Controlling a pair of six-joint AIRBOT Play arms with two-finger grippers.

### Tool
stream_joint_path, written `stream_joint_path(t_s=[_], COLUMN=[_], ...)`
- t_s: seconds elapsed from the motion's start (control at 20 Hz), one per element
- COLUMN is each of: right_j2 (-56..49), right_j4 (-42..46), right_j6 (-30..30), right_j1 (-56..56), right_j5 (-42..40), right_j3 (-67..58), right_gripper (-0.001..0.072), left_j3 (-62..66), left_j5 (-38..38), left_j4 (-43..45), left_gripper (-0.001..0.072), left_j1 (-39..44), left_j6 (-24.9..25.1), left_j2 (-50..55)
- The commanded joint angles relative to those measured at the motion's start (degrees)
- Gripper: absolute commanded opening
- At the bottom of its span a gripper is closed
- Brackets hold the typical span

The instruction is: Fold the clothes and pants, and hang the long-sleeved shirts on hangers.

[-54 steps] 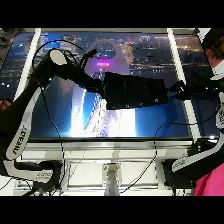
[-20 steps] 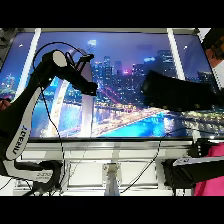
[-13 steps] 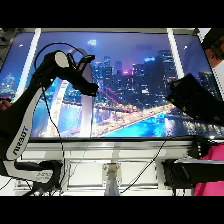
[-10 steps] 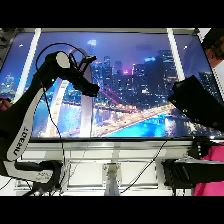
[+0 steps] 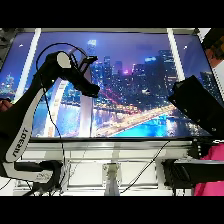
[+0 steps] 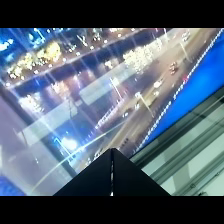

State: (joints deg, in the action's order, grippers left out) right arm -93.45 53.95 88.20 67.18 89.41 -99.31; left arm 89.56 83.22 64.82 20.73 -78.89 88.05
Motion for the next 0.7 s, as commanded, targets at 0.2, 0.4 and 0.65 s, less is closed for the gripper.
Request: stream_joint_path(t_s=[0.2,0.4,0.65], right_j2=[0.0,0.0,0.0], right_j4=[6.5,10.9,12.8], right_j6=[-0.9,-2.4,-3.0], right_j1=[-28.5,-45.0,-57.0], right_j5=[1.6,2.1,1.1], right_j3=[2.9,9.8,13.7], right_gripper=[0.0017,0.0016,0.0018], left_j3=[-0.2,-7.0,-23.1], left_j5=[10.0,10.7,11.1], left_j4=[11.7,11.7,11.7], left_gripper=[0.0009,0.0009,0.0010], left_j1=[-1.4,-6.8,-15.5], left_j6=[-0.4,-1.7,-1.8], left_j2=[-7.0,-13.0,-21.2])
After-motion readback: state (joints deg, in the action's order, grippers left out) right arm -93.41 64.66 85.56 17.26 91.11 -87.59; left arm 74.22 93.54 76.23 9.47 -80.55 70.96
